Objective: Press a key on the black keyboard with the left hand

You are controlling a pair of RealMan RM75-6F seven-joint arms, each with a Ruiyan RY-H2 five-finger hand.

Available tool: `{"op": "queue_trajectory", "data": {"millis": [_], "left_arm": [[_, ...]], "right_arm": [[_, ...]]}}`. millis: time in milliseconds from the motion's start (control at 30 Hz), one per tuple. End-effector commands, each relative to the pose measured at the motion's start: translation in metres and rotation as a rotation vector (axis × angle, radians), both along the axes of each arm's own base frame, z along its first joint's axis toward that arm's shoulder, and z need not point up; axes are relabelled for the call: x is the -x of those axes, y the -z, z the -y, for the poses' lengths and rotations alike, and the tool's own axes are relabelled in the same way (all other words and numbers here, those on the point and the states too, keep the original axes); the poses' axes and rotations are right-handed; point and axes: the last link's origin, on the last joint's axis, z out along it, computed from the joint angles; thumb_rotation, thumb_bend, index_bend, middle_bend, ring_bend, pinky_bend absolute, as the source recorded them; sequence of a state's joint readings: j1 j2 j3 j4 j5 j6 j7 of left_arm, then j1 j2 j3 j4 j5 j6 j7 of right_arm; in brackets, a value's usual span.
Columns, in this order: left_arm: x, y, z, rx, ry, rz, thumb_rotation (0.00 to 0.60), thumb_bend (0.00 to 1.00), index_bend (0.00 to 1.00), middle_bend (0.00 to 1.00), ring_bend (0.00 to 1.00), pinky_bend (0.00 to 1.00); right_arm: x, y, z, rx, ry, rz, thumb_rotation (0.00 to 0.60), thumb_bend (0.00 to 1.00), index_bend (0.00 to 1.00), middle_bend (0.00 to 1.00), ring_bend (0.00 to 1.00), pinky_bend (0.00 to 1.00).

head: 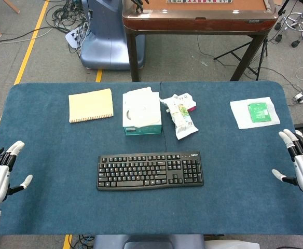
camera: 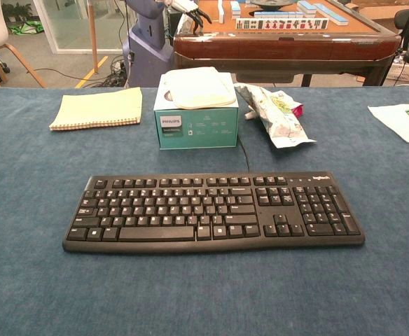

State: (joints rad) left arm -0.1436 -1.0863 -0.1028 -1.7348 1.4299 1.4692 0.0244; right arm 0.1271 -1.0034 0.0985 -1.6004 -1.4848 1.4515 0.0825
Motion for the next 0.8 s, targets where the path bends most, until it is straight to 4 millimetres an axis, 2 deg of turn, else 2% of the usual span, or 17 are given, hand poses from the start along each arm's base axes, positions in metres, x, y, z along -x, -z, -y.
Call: {"op": "queue_trajectory", "data": {"millis": [33,333,400,433,500,533,633,800], "left_arm": [[0.000,0.000,0.000,0.002,0.000,-0.002,0.600,0.23,0.07,0.09,0.14,0.04],[-0.005,0.004,-0.006,0.046,0.035,-0.018,0.600,0.23,0.07,0.09,0.14,0.05],[-0.007,0.004,-0.010,0.066,0.057,-0.022,0.600,0.23,0.07,0.09,0.15,0.08],[-0.009,0.005,-0.013,0.075,0.073,-0.022,0.600,0.23,0.07,0.10,0.18,0.12],[-0.014,0.006,-0.018,0.104,0.112,-0.019,0.600,0.23,0.08,0.16,0.26,0.24],[-0.015,0.007,-0.021,0.120,0.124,-0.013,0.600,0.23,0.08,0.22,0.34,0.34],[-0.020,0.010,-0.029,0.178,0.147,-0.007,0.600,0.23,0.10,0.39,0.51,0.52],[-0.039,0.022,-0.047,0.334,0.227,-0.051,0.600,0.25,0.11,0.68,0.72,0.70]], "right_arm": [[0.000,0.000,0.000,0.001,0.000,-0.001,0.600,0.05,0.00,0.03,0.07,0.04],[-0.004,-0.010,0.003,0.032,-0.018,-0.015,0.600,0.05,0.00,0.03,0.07,0.04],[-0.005,-0.012,0.003,0.039,-0.021,-0.019,0.600,0.05,0.00,0.03,0.07,0.04],[-0.006,-0.013,0.003,0.042,-0.023,-0.021,0.600,0.05,0.00,0.03,0.07,0.04],[-0.007,-0.016,0.004,0.050,-0.027,-0.025,0.600,0.05,0.00,0.03,0.07,0.04],[-0.008,-0.017,0.004,0.053,-0.029,-0.026,0.600,0.05,0.00,0.03,0.07,0.04],[-0.010,-0.018,0.004,0.059,-0.035,-0.027,0.600,0.05,0.00,0.03,0.07,0.04],[-0.012,-0.015,0.006,0.047,-0.038,-0.028,0.600,0.05,0.00,0.03,0.07,0.04]]}}
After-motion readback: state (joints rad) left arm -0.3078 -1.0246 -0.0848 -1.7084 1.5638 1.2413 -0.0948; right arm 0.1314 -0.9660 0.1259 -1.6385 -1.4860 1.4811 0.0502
